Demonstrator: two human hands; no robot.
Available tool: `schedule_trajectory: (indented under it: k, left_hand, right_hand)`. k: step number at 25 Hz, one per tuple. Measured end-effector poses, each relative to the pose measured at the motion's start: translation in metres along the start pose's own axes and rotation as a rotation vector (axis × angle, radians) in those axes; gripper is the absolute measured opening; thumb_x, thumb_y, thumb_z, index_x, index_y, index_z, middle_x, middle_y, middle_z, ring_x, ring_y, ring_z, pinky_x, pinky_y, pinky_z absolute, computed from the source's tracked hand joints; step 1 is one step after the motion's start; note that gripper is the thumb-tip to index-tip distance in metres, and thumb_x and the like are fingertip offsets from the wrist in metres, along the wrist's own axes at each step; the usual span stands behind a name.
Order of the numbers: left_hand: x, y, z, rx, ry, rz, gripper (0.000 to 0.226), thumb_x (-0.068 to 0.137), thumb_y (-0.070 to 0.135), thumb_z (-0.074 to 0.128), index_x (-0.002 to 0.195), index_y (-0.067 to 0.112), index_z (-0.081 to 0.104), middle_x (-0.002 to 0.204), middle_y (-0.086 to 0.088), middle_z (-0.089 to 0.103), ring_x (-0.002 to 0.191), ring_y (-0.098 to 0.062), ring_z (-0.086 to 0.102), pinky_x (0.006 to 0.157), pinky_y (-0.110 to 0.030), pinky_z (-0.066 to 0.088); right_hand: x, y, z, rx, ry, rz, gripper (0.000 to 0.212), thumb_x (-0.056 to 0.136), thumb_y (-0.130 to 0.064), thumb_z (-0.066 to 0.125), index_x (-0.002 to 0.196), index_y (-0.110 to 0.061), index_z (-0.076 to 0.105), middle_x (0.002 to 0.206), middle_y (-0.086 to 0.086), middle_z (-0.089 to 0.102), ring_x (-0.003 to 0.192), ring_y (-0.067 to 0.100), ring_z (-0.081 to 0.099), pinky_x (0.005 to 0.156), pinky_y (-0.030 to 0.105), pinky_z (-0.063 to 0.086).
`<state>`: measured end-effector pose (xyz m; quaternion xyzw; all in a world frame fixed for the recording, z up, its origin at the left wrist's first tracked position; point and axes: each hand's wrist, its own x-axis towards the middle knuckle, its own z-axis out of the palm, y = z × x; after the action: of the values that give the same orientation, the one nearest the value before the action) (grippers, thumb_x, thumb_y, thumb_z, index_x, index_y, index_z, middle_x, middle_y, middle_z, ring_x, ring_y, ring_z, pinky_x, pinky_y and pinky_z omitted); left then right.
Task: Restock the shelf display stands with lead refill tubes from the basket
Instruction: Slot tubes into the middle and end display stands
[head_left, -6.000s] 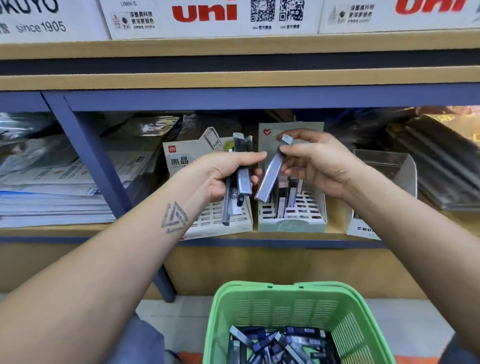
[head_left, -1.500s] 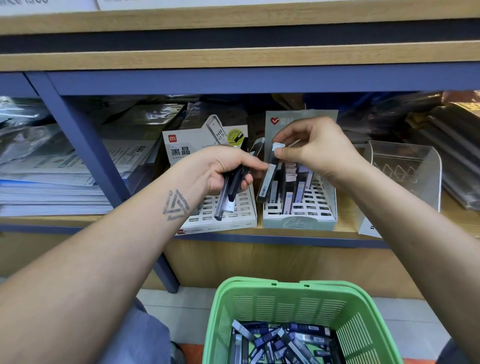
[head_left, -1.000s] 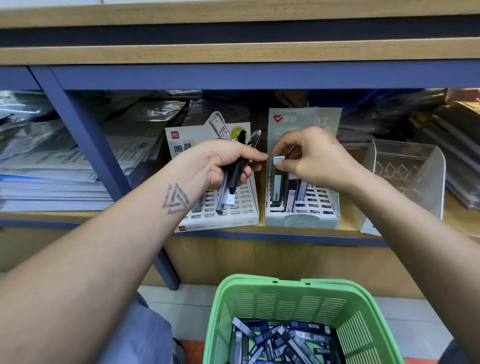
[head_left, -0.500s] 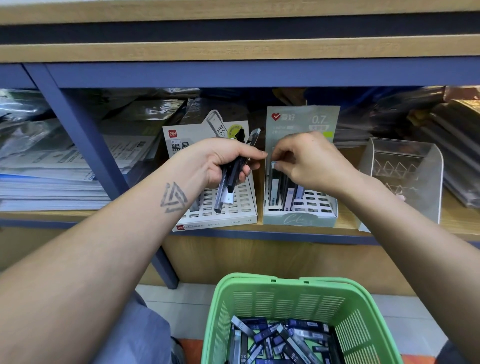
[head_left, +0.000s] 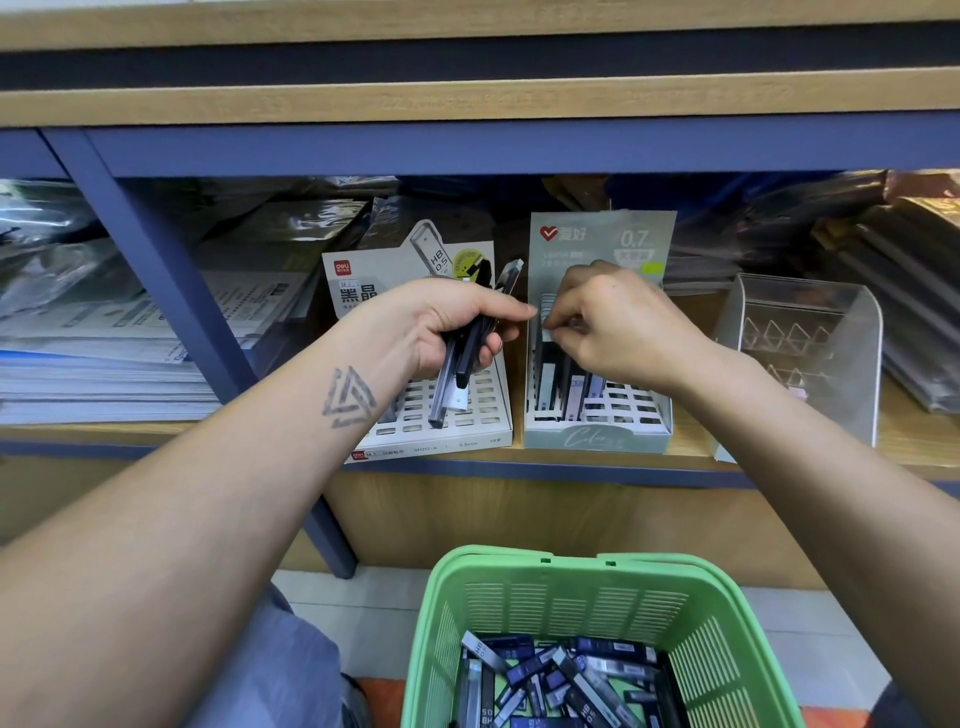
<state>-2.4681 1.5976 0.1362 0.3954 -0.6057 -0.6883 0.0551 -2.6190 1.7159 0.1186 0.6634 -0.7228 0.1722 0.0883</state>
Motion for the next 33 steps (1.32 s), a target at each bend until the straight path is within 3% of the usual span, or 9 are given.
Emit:
schedule_trajectory:
  k: [3, 7, 9, 13, 15, 20, 26, 30, 33]
  left_hand:
    - [-0.002, -0.001, 0.001, 0.024, -0.028, 0.005, 0.022, 0.089, 0.019, 0.072, 0.077, 0.015, 0.055, 0.063, 0.002, 0.05, 0.041, -0.004, 0.045, 0.038, -0.014, 0.039]
    - [-0.008, -0.001, 0.006, 0.058, -0.101, 0.051, 0.016, 0.088, 0.016, 0.073, 0.08, 0.014, 0.059, 0.062, 0.0, 0.049, 0.043, -0.007, 0.046, 0.04, -0.014, 0.038]
    - [-0.01, -0.001, 0.01, 0.05, -0.138, 0.071, 0.01, 0.091, 0.01, 0.067, 0.083, 0.011, 0.062, 0.064, -0.002, 0.051, 0.045, -0.008, 0.048, 0.042, -0.015, 0.04]
    - [-0.016, -0.002, 0.011, -0.013, -0.224, 0.045, 0.006, 0.095, 0.011, 0.062, 0.093, 0.008, 0.066, 0.072, -0.008, 0.062, 0.053, -0.012, 0.06, 0.049, -0.018, 0.052]
    - [-0.017, -0.001, 0.008, -0.097, -0.209, 0.031, 0.014, 0.096, 0.014, 0.06, 0.096, 0.001, 0.065, 0.077, -0.015, 0.069, 0.061, -0.019, 0.07, 0.056, -0.026, 0.06]
    - [-0.019, -0.001, 0.004, -0.165, -0.222, -0.032, 0.025, 0.098, 0.014, 0.056, 0.101, -0.008, 0.066, 0.092, -0.026, 0.072, 0.079, -0.03, 0.075, 0.072, -0.039, 0.062]
    - [-0.003, -0.009, 0.0, -0.118, 0.02, -0.064, 0.017, 0.103, 0.009, 0.05, 0.098, -0.005, 0.059, 0.073, -0.019, 0.072, 0.076, -0.025, 0.073, 0.064, -0.034, 0.061]
    - [0.004, -0.007, -0.008, -0.06, 0.111, -0.002, 0.023, 0.098, 0.014, 0.061, 0.077, 0.009, 0.054, 0.055, -0.002, 0.055, 0.039, -0.007, 0.051, 0.039, -0.017, 0.046]
    - [0.002, -0.003, -0.007, -0.089, 0.065, -0.003, 0.031, 0.092, 0.023, 0.07, 0.07, 0.018, 0.048, 0.049, 0.005, 0.044, 0.036, -0.004, 0.04, 0.038, -0.014, 0.037]
  right_hand:
    - [0.001, -0.003, -0.001, 0.083, 0.015, 0.041, 0.023, 0.096, -0.021, 0.06, 0.112, -0.021, 0.076, 0.107, 0.0, 0.068, 0.103, 0.022, 0.059, 0.082, 0.033, 0.048]
    - [0.007, -0.012, -0.008, 0.84, 0.102, 0.434, 0.025, 0.095, -0.024, 0.067, 0.119, -0.014, 0.066, 0.092, 0.01, 0.076, 0.075, 0.016, 0.068, 0.061, 0.025, 0.047]
    - [0.006, -0.013, -0.009, 1.087, 0.08, 0.516, 0.03, 0.095, -0.02, 0.07, 0.12, -0.007, 0.061, 0.086, 0.017, 0.075, 0.068, 0.019, 0.067, 0.057, 0.027, 0.048]
    - [0.004, -0.007, -0.013, 1.266, 0.098, 0.551, 0.011, 0.092, 0.002, 0.067, 0.102, 0.001, 0.069, 0.073, 0.012, 0.071, 0.064, 0.018, 0.065, 0.06, 0.025, 0.053]
    - [0.003, -0.003, -0.018, 1.325, 0.127, 0.579, 0.015, 0.09, 0.008, 0.064, 0.1, -0.002, 0.07, 0.074, 0.013, 0.073, 0.064, 0.018, 0.067, 0.06, 0.023, 0.056]
    - [0.0, 0.002, -0.019, 1.342, 0.132, 0.577, 0.02, 0.089, 0.011, 0.063, 0.098, -0.005, 0.072, 0.08, 0.016, 0.075, 0.067, 0.02, 0.069, 0.061, 0.023, 0.058]
    - [-0.002, 0.003, -0.019, 1.238, 0.066, 0.41, 0.018, 0.089, 0.006, 0.067, 0.099, -0.008, 0.074, 0.083, 0.018, 0.075, 0.07, 0.024, 0.068, 0.068, 0.03, 0.058]
    - [-0.001, 0.0, -0.022, 0.956, 0.054, 0.295, 0.01, 0.091, -0.005, 0.07, 0.098, -0.011, 0.074, 0.078, 0.012, 0.075, 0.068, 0.021, 0.07, 0.072, 0.036, 0.06]
    - [-0.001, -0.003, -0.029, 0.649, 0.045, 0.203, 0.01, 0.091, -0.012, 0.071, 0.099, -0.018, 0.072, 0.08, 0.001, 0.074, 0.071, 0.012, 0.071, 0.073, 0.026, 0.056]
